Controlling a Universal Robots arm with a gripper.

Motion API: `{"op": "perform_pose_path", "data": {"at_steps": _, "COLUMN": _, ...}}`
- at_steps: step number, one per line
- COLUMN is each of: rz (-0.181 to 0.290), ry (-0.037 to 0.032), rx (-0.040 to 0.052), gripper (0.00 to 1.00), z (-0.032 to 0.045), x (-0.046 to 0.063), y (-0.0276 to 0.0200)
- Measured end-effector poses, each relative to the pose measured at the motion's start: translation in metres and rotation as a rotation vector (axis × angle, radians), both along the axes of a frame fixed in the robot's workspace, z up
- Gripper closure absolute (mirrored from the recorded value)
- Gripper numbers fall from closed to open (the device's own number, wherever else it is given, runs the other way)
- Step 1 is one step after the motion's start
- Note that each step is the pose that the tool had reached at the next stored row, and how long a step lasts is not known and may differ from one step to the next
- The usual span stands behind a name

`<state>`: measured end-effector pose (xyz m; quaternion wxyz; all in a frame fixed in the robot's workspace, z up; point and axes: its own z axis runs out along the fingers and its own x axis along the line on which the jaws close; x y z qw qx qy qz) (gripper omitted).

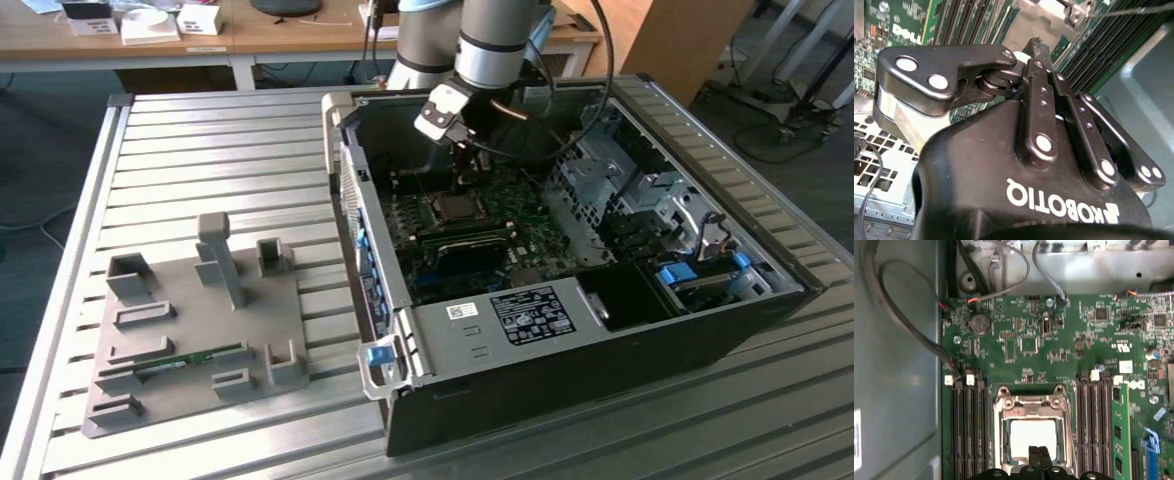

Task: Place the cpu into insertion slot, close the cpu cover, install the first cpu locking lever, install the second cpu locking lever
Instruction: 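Close the cpu cover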

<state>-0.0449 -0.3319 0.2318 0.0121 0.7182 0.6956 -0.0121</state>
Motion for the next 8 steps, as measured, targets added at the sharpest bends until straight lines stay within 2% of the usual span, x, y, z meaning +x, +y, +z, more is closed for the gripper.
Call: {"op": "perform_pose_path", "data": {"at_steps": 8, "rz": -0.001, "ry": 0.0001, "rx": -0.0004, "gripper": 0.9, "z": -0.0003, "x": -0.0059, "y": 0.0}}
